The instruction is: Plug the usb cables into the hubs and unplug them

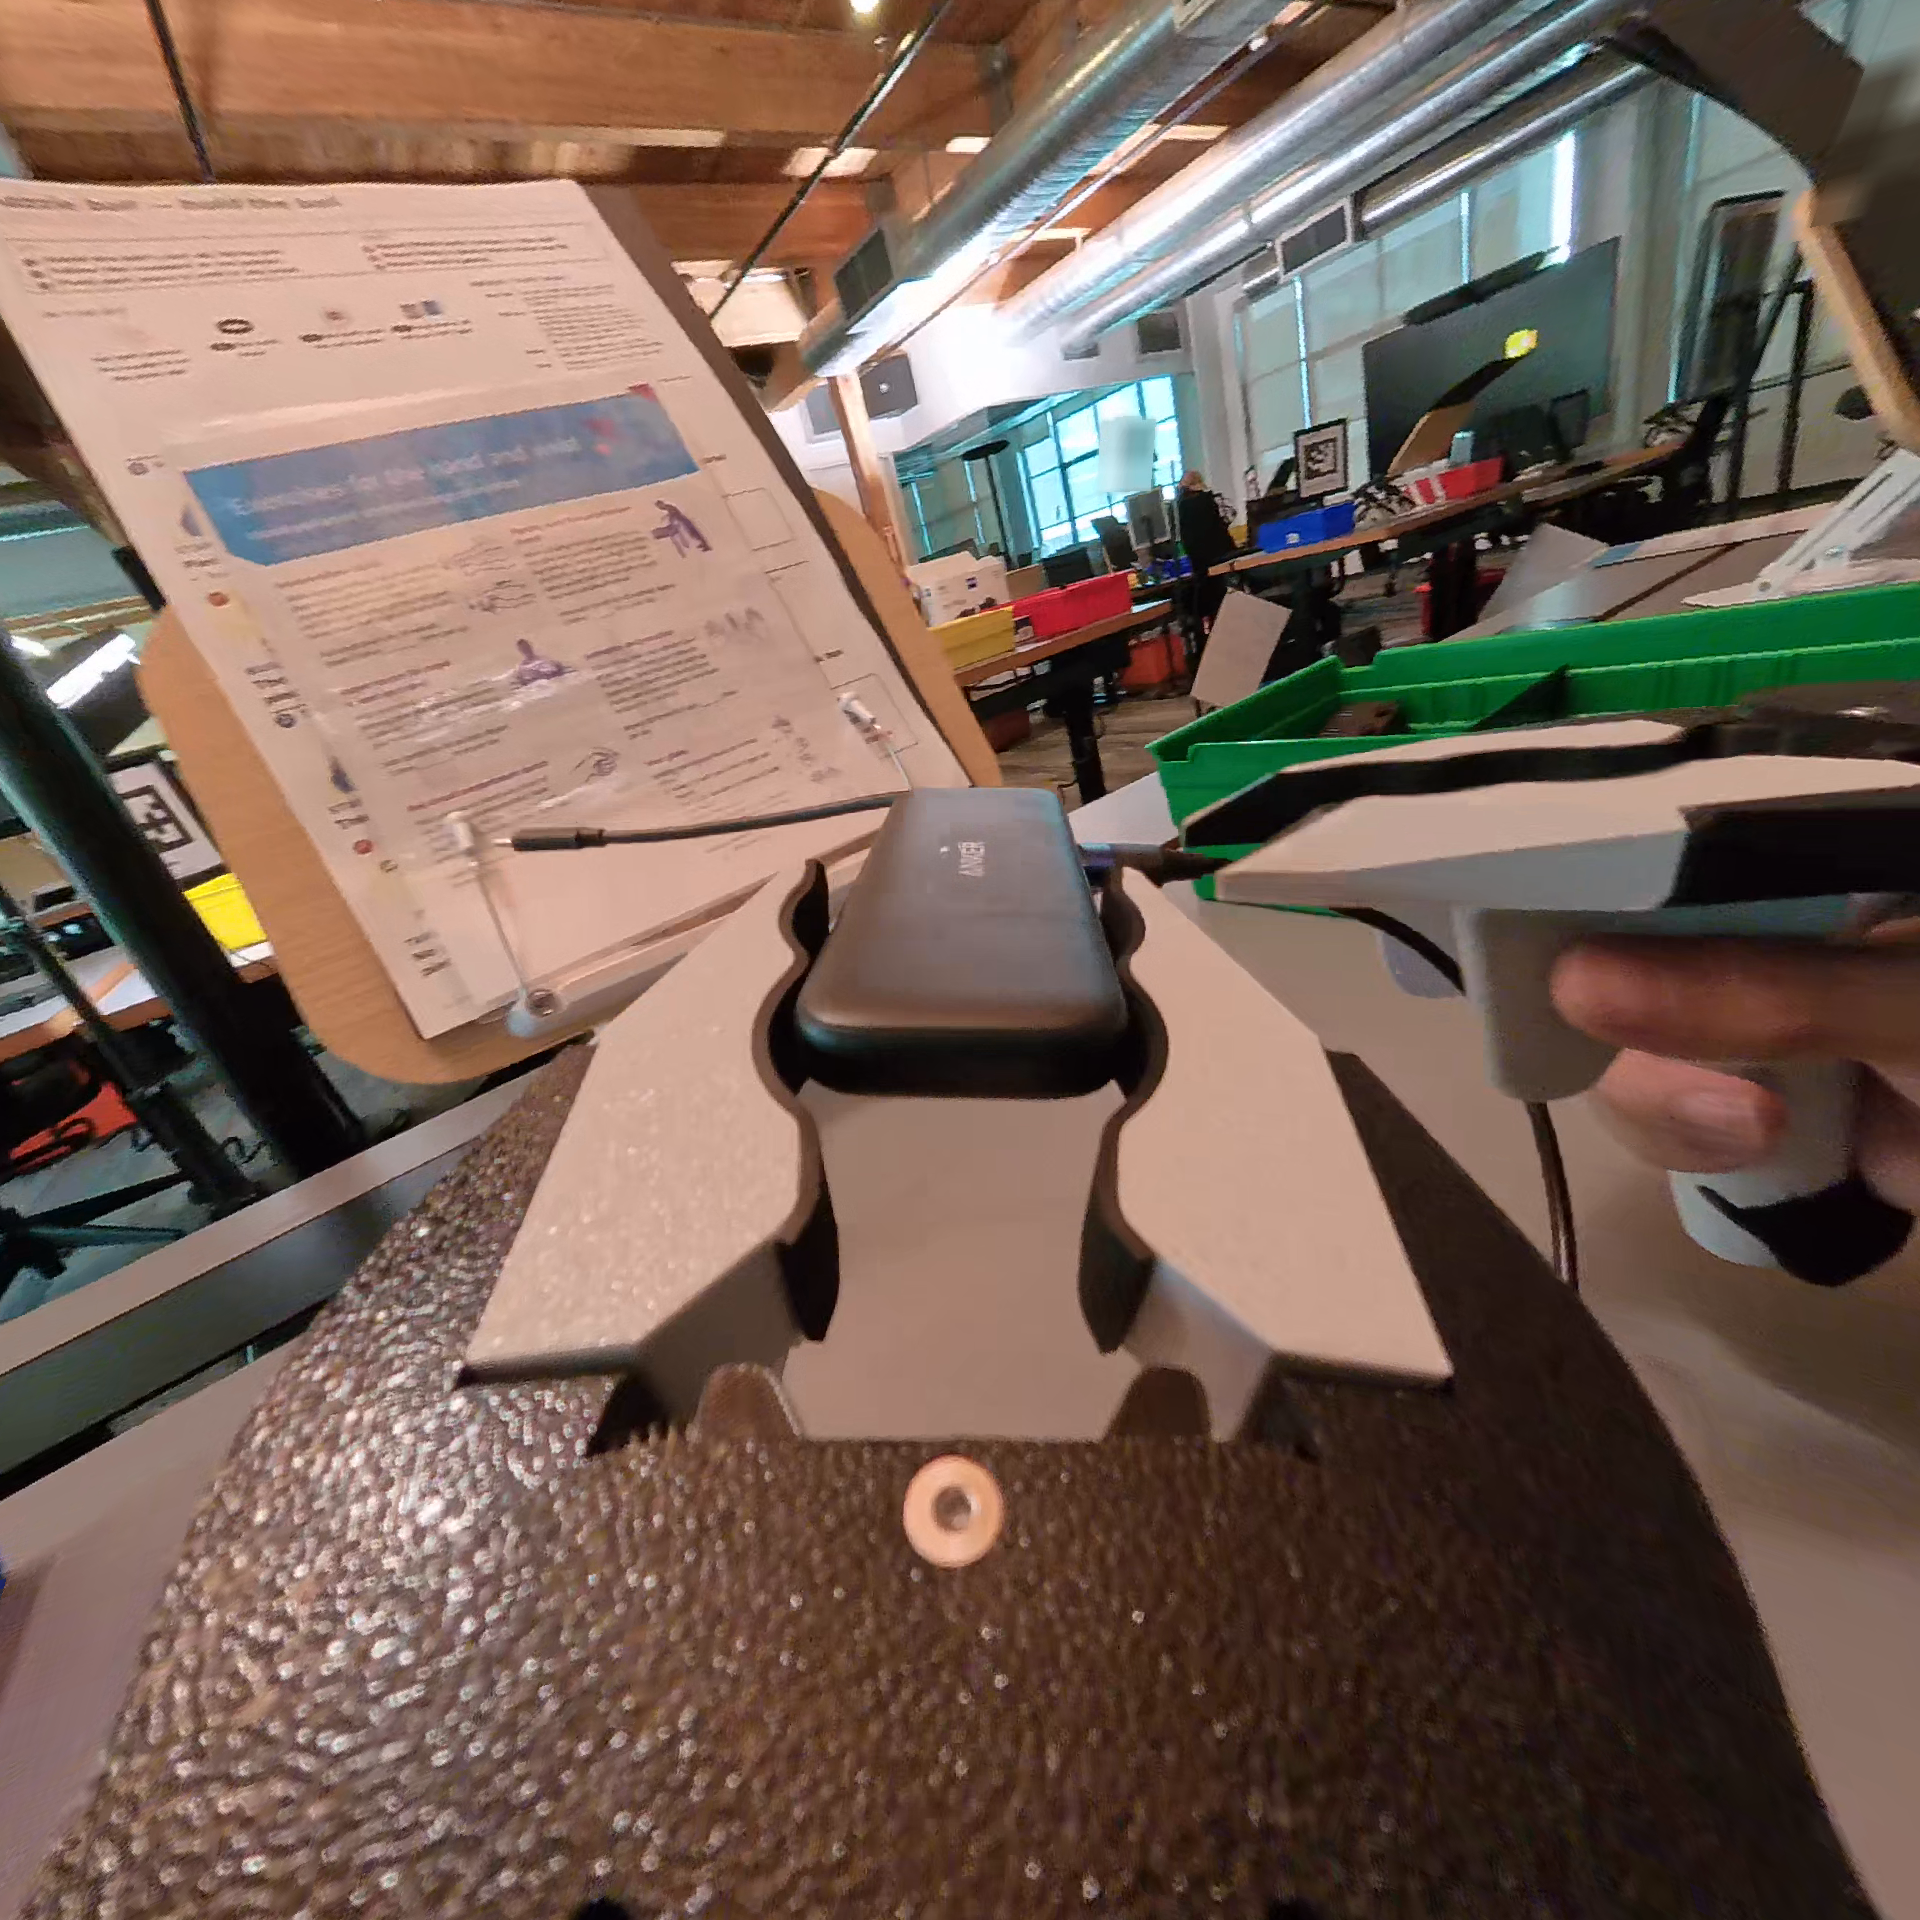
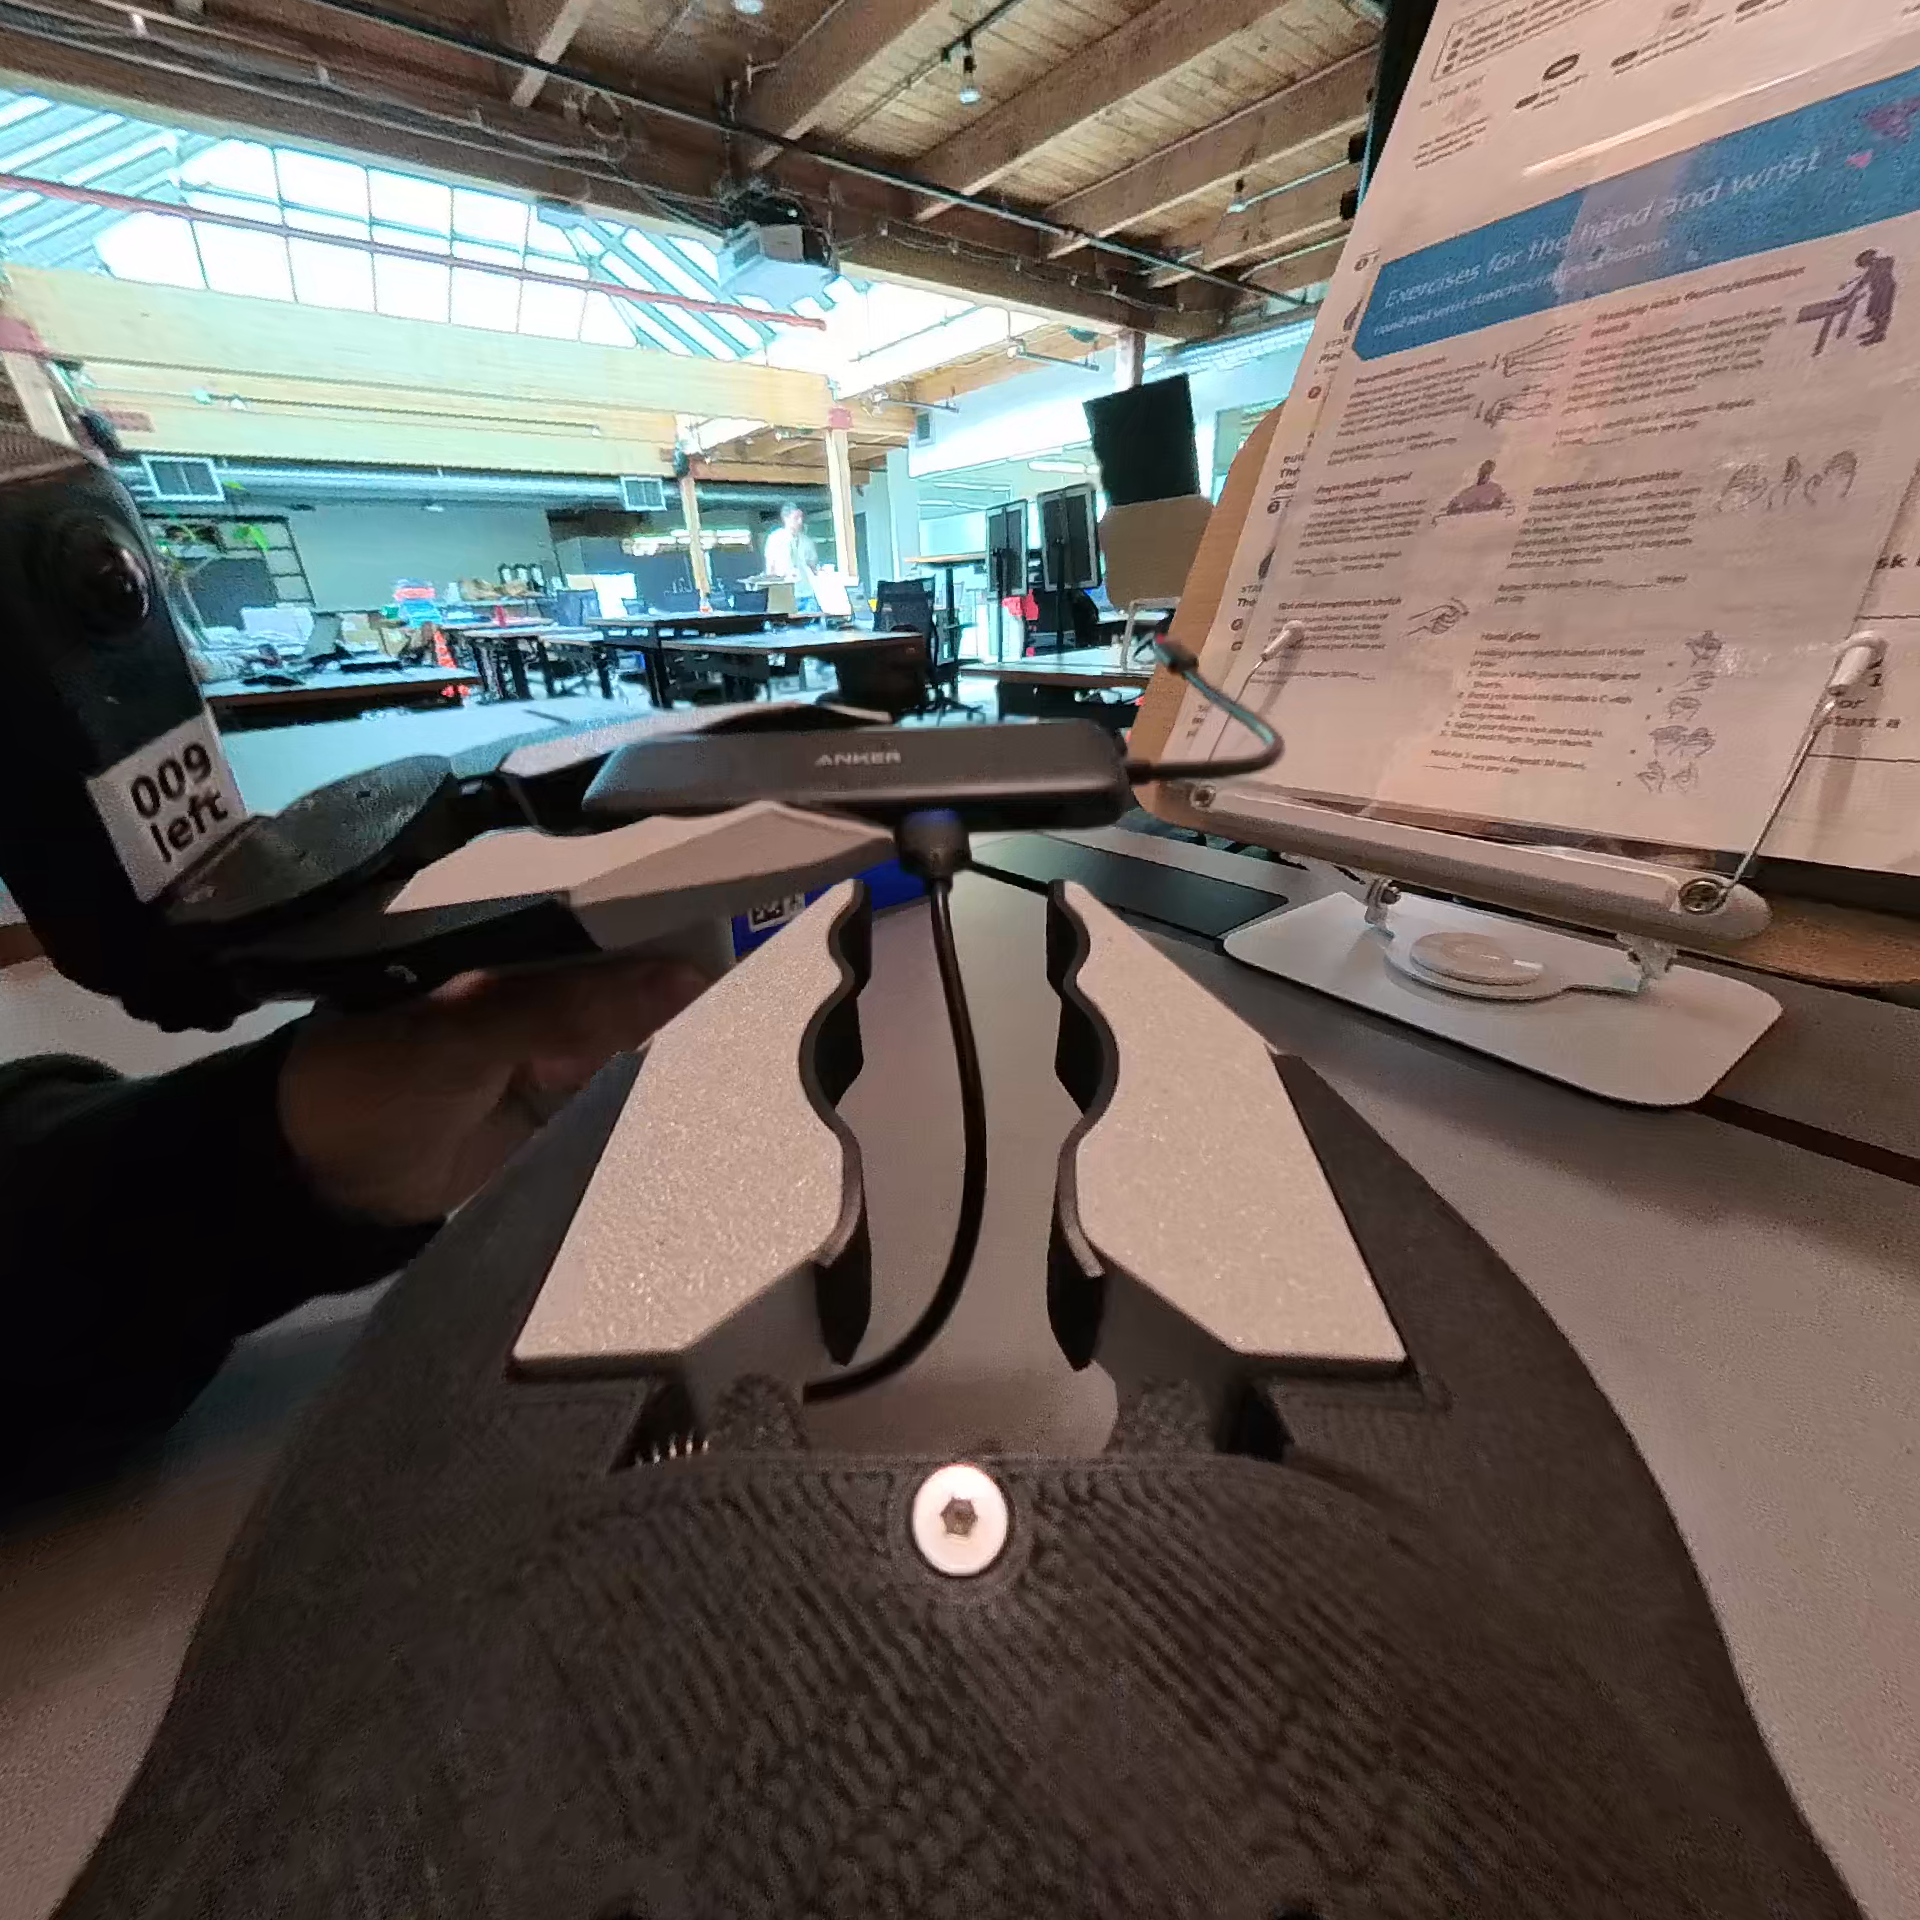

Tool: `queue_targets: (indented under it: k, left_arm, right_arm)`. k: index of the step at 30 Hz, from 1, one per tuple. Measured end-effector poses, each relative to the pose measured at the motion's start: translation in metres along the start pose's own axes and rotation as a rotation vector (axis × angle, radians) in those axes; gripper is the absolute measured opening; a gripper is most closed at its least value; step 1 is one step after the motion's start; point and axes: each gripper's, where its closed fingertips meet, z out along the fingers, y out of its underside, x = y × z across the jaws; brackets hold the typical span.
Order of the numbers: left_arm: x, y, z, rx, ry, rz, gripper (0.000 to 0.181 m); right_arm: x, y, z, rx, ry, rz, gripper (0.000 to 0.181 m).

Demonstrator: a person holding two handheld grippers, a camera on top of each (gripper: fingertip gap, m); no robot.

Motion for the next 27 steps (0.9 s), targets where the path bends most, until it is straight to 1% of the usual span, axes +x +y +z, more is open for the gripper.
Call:
queue_targets:
  k: [4, 7, 12, 15, 18, 23, 27]
  left_arm:
    - [0.013, 0.000, 0.003, 0.004, 0.039, -0.006, 0.052]
    - [0.015, -0.002, 0.003, 0.009, 0.039, -0.009, 0.052]
    - [0.010, 0.000, 0.002, 0.013, 0.038, -0.046, 0.051]
    - [0.014, 0.002, 0.003, 0.010, 0.051, -0.050, 0.051]
    - [0.016, 0.002, 0.004, 0.007, 0.052, -0.051, 0.051]
    - [0.017, 0.002, 0.004, 0.005, 0.049, -0.052, 0.051]
    - [0.016, -0.003, 0.003, 0.005, 0.033, -0.030, 0.052]
  right_arm:
    - [0.003, 0.007, 0.000, -0.029, 0.020, -0.026, 0.026]
    - [0.000, 0.003, 0.000, -0.008, 0.014, -0.044, 0.018]
    - [-0.002, 0.000, 0.001, 0.017, 0.007, -0.013, 0.019]
    - [-0.002, 0.001, 0.001, 0.011, -0.002, -0.001, 0.019]
    - [-0.001, 0.000, 0.000, 0.013, 0.010, -0.008, 0.014]
    - [-0.001, 0.001, -0.001, -0.023, -0.004, -0.008, 0.013]
    - [-0.003, -0.003, -0.001, -0.031, 0.017, -0.029, 0.014]
